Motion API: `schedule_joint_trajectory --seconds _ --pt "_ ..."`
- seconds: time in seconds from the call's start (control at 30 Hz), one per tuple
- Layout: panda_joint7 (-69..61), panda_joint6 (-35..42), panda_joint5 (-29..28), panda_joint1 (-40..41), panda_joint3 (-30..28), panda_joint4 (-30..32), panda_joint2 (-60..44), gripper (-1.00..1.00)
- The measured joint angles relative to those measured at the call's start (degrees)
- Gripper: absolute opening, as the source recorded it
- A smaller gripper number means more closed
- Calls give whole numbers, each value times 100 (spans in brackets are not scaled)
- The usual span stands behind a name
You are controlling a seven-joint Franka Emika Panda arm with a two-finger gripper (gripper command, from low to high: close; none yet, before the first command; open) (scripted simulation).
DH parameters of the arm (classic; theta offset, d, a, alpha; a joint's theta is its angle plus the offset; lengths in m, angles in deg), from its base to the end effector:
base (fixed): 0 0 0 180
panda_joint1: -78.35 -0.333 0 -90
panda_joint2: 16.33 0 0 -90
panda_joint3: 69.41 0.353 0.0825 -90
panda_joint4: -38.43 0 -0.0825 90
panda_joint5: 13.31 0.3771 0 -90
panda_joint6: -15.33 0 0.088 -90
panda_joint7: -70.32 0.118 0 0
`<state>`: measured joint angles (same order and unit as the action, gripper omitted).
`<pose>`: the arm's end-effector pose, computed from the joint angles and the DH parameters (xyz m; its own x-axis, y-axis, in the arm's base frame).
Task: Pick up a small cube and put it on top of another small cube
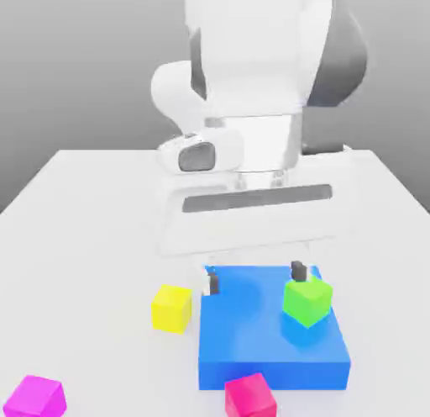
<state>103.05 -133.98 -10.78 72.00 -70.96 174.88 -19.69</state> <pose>0.5139 0.0425 0.3439 0.8560 -0.5020 0.1239 -0.4907 -0.8642 -0.1116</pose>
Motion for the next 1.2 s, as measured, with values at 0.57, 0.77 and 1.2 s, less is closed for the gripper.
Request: schedule_joint_trajectory --seconds 0.57,0.77,1.2 --pt "-222 -1276 -106 -35 51 -74 -2300 -100" --pt "-221 -515 -145 -12 -10 81 -1391 -100" --pt "-1800 320 488 1923 -1043 -955 -1648 -100"
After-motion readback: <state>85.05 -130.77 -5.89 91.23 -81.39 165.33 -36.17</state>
